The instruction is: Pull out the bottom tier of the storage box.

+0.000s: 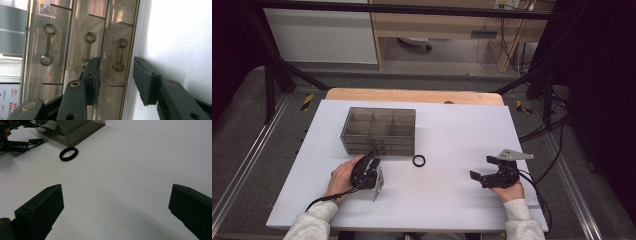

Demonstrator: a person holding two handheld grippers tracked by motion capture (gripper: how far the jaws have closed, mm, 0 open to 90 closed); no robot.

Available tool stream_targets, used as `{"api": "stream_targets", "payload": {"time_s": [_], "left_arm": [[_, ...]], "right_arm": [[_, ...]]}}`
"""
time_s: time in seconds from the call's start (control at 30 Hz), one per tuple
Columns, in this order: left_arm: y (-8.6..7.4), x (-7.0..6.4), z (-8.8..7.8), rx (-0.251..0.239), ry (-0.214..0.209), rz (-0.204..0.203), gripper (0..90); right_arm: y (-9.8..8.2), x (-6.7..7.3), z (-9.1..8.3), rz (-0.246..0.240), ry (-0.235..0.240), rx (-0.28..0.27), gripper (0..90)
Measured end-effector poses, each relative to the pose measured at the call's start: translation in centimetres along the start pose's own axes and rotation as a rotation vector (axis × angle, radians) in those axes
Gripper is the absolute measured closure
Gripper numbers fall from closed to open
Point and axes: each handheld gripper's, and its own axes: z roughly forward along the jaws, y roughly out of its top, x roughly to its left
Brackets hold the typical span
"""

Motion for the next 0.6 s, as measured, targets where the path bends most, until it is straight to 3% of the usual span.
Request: {"api": "stream_targets", "payload": {"time_s": [0.6], "left_arm": [[-0.01, -0.49, 0.52, -0.004, 0.021, 0.034, 67.6]], "right_arm": [[0.01, -0.01, -0.02, 0.002, -0.001, 0.000, 0.3]]}}
